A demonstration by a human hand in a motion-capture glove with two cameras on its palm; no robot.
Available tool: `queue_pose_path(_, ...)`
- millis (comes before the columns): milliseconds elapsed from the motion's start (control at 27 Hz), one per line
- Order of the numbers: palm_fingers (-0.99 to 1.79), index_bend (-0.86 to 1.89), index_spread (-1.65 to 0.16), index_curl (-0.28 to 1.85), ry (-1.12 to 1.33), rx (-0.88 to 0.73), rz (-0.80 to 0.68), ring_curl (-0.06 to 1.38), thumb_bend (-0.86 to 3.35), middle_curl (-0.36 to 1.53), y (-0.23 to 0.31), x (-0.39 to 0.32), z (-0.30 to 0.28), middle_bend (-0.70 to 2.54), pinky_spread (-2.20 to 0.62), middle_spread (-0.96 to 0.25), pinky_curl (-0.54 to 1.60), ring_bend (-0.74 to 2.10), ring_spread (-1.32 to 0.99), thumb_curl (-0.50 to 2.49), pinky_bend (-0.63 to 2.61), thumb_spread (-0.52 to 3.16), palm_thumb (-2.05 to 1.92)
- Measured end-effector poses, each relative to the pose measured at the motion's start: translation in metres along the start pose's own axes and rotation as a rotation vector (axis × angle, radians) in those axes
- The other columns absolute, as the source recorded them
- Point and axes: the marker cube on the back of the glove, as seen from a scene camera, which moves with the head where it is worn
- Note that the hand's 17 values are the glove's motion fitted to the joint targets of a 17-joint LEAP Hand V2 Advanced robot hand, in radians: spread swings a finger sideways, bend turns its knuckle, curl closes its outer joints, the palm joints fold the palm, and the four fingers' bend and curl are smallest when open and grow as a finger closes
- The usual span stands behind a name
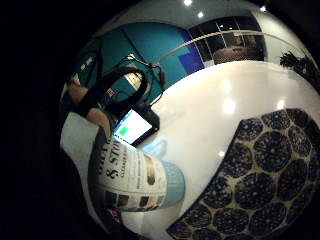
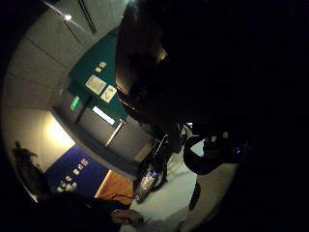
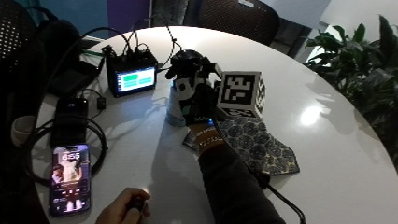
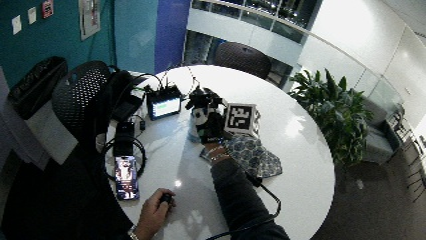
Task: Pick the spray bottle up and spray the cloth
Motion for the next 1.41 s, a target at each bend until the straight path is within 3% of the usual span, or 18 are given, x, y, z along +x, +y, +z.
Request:
queue_pose_path(371,1.19,0.17,-0.28,0.48,0.019,-0.145,0.076,0.43,-0.02,0.47,0.02,0.014,0.016,0.33,-0.18,-0.21,0.38,0.49,-0.16,0.44,0.45,1.26,0.85)
queue_pose_path(593,0.7,0.06,-0.29,0.43,0.133,-0.296,0.069,0.43,-0.05,0.45,0.025,0.013,0.017,0.24,0.01,-0.12,0.39,0.44,-0.12,0.39,0.41,1.27,0.69)
queue_pose_path(815,0.51,0.09,-0.31,0.36,0.451,-0.422,0.038,0.39,-0.06,0.42,0.024,0.005,-0.028,0.19,0.13,-0.06,0.38,0.37,-0.08,0.34,0.42,1.22,0.57)
queue_pose_path(1037,0.43,0.16,-0.35,0.34,0.77,-0.439,0.01,0.36,-0.06,0.39,0.031,-0.017,-0.081,0.17,0.21,-0.03,0.34,0.34,-0.04,0.3,0.34,1.17,0.45)
queue_pose_path(1408,0.34,0.2,-0.41,0.35,0.871,-0.555,-0.068,0.33,-0.03,0.34,0.052,-0.065,-0.118,0.15,0.26,-0.04,0.32,0.26,-0.03,0.27,0.26,1.14,0.4)
